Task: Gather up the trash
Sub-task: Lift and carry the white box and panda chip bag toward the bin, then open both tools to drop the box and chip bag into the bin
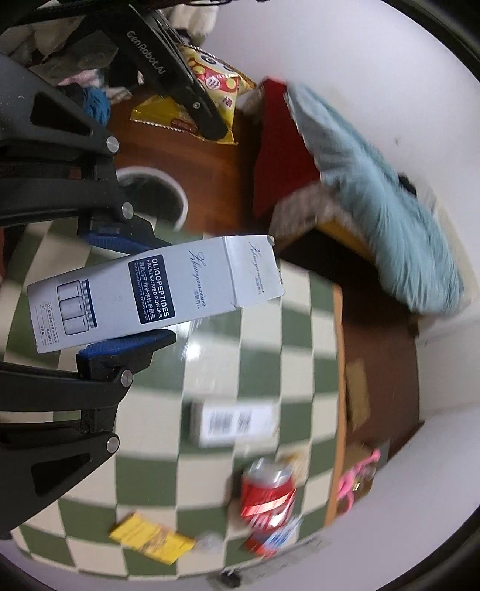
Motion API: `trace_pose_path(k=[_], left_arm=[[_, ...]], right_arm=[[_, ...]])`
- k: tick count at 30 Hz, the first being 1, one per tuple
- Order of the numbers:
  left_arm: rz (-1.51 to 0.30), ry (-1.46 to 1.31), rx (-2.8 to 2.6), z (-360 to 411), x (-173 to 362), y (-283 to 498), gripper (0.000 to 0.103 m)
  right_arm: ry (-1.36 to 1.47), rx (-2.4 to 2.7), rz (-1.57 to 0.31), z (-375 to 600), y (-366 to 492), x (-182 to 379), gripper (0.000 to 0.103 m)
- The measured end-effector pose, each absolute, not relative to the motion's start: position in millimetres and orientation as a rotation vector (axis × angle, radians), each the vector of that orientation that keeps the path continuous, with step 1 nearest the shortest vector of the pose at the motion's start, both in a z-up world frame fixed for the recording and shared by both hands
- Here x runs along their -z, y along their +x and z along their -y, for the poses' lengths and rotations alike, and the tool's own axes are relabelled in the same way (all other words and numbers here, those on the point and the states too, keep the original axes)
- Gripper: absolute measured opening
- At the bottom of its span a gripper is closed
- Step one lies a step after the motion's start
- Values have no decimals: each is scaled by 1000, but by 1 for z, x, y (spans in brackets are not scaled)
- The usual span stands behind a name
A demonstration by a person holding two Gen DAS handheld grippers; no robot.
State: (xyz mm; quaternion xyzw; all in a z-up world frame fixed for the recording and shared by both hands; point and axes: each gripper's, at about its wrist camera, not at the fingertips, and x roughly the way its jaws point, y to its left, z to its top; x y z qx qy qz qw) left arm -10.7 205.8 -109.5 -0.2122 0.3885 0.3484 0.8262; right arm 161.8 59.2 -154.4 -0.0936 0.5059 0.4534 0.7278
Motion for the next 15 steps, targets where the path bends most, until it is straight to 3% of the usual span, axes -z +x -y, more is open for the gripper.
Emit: trace_pose_path(k=[7,15], left_arm=[[-828,-602,-849,-274,135,-80,43],[-889,-963,-914,-353,242,-145,44]], right_arm=[[-210,-1143,-1160,-142,104,160,41],[-296,-1171,-1366,-247,54,254,41]])
